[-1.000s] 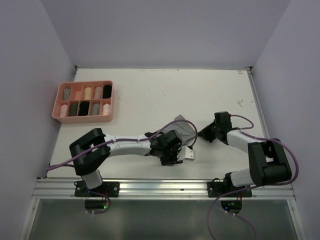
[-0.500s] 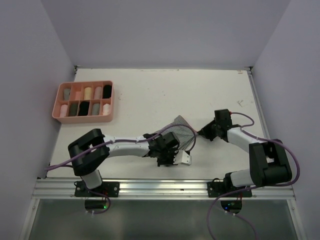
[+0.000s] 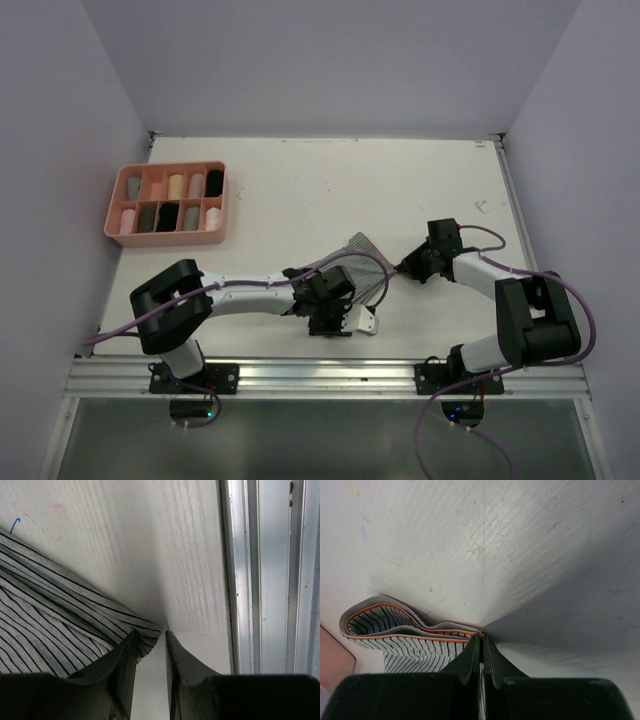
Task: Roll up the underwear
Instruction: Fold the underwear
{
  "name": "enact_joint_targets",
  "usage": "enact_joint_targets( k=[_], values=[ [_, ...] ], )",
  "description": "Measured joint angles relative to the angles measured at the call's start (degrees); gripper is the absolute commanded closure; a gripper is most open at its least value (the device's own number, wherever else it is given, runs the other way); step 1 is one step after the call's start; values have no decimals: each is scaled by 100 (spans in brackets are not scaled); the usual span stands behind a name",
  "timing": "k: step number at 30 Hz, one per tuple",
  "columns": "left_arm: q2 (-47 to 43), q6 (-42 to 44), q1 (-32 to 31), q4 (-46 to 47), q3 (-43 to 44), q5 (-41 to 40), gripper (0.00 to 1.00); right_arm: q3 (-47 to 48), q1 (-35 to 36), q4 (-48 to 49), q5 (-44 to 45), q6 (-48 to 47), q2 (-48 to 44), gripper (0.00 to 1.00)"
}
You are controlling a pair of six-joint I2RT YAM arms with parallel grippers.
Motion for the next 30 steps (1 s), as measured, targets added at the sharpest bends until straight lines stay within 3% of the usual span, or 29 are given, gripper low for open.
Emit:
enact_joint_targets(
  k=[6, 13, 30],
  values=[
    [-503, -452, -2, -420, 216, -118, 66, -105, -2, 199, -83, 2, -2, 100],
    [-876, -918, 83, -407, 645, -356, 71, -181, -11, 332, -125, 4, -33, 100],
    [103, -1412, 284, -396, 603, -761, 75, -203, -11, 376, -140, 7, -35, 100]
  ],
)
